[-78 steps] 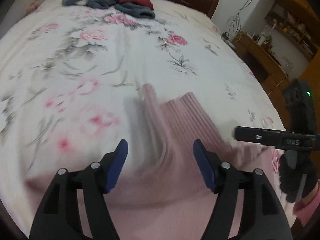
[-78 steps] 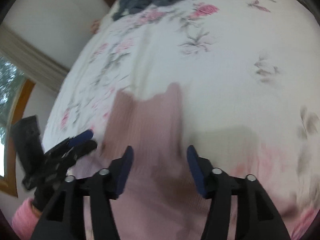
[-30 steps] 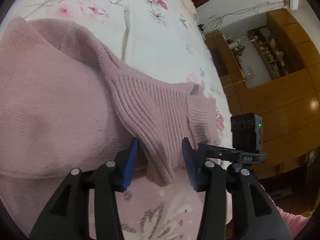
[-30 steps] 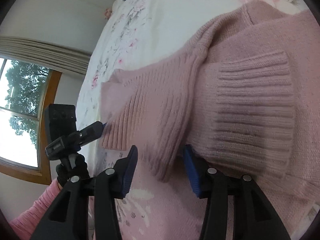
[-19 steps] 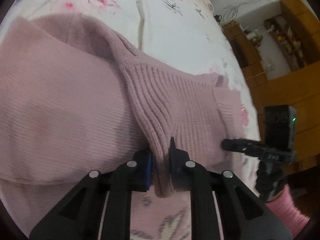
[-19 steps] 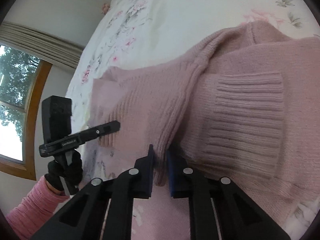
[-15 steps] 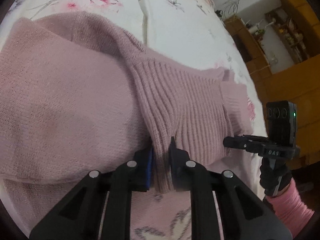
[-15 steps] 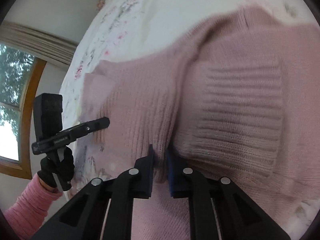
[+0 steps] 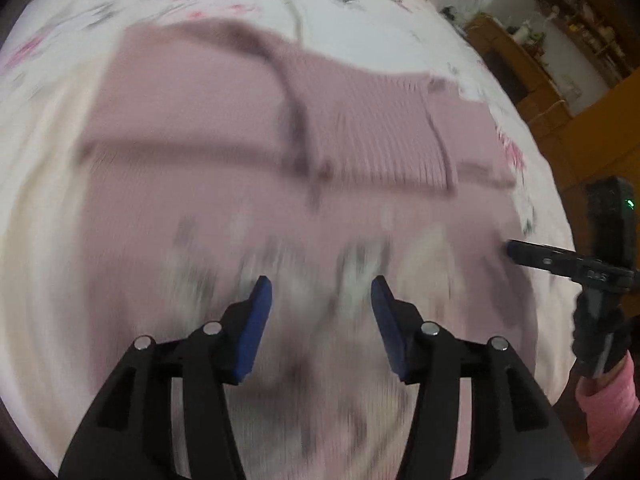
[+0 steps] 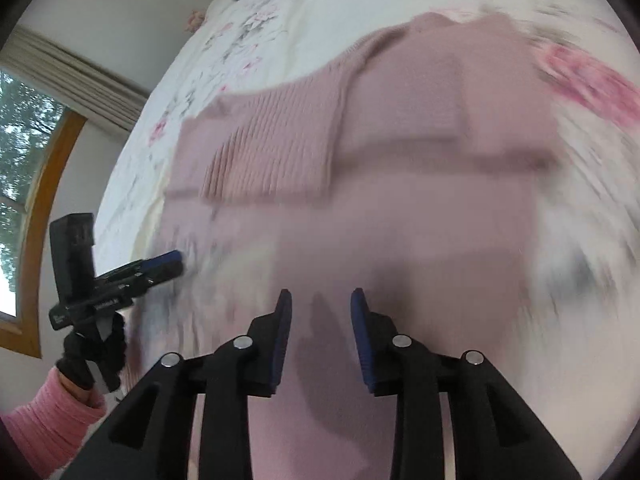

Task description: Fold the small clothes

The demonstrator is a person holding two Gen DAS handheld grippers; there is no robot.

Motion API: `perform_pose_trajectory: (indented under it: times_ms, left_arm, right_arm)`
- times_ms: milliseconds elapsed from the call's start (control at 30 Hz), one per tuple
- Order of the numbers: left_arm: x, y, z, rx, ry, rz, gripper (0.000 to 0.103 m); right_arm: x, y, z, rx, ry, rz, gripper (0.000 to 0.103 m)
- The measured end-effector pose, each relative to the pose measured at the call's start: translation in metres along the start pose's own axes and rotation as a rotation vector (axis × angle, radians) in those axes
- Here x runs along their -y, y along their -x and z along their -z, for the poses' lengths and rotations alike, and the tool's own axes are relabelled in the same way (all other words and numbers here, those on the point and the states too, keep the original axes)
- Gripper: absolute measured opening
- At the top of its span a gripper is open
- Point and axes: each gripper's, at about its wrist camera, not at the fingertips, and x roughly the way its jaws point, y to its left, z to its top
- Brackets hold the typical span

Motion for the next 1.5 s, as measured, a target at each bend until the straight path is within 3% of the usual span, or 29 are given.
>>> perform_pose_trajectory:
  times_ms: [100, 167, 300, 433, 700, 967, 1333, 1500]
  left_arm:
    - [-0.004, 0.038, 0.051, 0.019, 0.038, -0.056, 0.053]
    - [-0.004, 0.069, 0.087, 0.049, 0.014, -0.152, 0.059]
    - [-0.011, 0.11, 0.124, 0.087, 0.04, -0.239, 0.062]
    - [-0.022, 0.133, 0.144, 0.094, 0.084, -0.319, 0.063]
    - [-0.037, 0.149, 0.171, 0.076, 0.111, -0.345, 0.068]
    - [-0.059, 0.137, 0.186, 0.01, 0.149, -0.353, 0.07]
    - [-0.07, 0.118, 0.199, -0.055, 0.175, -0.302, 0.07]
    - [-0.07, 0.112, 0.203, -0.068, 0.194, -0.232, 0.071]
  right_arm:
    - [-0.006, 0.032, 0.061, 0.01, -0.057, 0.002, 0.037]
    - [-0.011, 0.056, 0.096, 0.026, -0.068, 0.037, 0.037]
    - [-0.007, 0.101, 0.136, 0.101, -0.123, 0.079, 0.045]
    - [0.001, 0.124, 0.155, 0.13, -0.2, 0.036, 0.047]
    - [-0.014, 0.126, 0.189, 0.097, -0.143, 0.128, 0.053]
    - [0.005, 0.096, 0.212, 0.013, -0.194, 0.113, 0.055]
    - [0.01, 0.079, 0.229, -0.041, -0.199, 0.131, 0.055]
    - [0.011, 0.08, 0.234, -0.05, -0.196, 0.134, 0.056]
